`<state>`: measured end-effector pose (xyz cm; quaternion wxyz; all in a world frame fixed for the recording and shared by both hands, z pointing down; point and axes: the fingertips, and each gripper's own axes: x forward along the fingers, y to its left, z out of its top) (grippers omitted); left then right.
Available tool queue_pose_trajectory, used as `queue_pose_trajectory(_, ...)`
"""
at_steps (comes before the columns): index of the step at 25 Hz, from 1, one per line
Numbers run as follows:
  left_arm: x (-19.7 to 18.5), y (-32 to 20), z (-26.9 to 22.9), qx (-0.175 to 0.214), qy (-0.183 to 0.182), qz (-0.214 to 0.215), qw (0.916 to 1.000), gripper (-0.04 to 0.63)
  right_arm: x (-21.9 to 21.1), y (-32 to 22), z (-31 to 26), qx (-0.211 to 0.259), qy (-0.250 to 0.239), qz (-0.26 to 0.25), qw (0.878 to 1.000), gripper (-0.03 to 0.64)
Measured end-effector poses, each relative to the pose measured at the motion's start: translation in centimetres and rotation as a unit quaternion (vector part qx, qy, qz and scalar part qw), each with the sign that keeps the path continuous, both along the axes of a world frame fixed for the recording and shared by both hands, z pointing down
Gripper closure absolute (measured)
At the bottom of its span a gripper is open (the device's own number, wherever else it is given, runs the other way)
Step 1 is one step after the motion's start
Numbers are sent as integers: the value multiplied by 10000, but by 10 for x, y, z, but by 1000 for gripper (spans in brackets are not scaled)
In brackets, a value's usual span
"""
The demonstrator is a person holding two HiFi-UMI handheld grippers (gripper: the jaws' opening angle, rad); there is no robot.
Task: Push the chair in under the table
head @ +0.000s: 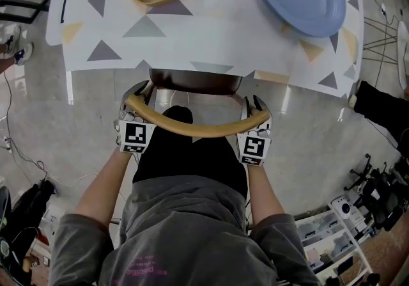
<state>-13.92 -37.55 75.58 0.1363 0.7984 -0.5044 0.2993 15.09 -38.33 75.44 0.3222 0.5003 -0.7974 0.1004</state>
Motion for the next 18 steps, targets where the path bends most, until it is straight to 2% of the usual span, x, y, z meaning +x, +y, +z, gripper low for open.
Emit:
queue_pose_trajectory(6, -1, 19, 9, -430, -160, 65, 9989, 477, 1, 20, 12, -377, 127, -60, 9992, 517)
queue_pose_trajectory(10, -1, 30, 13, -517, -208, 21, 9984, 449, 6, 30, 17, -442, 117, 105, 9989, 501)
queue_pose_trajectory(11, -1, 30, 13, -524, -225, 4, 9984, 449, 6, 30, 18, -472, 84, 142, 9987, 492)
queue_pose_trajectory(13, -2, 30, 14, -551, -276, -30, 9981, 431, 5, 30, 20, -533, 10, 173, 9984, 428)
queue_pose_trajectory(18, -5, 44, 16, -818, -444, -154, 9955, 365, 6, 43, 22, -782, -80, 229, 9966, 428)
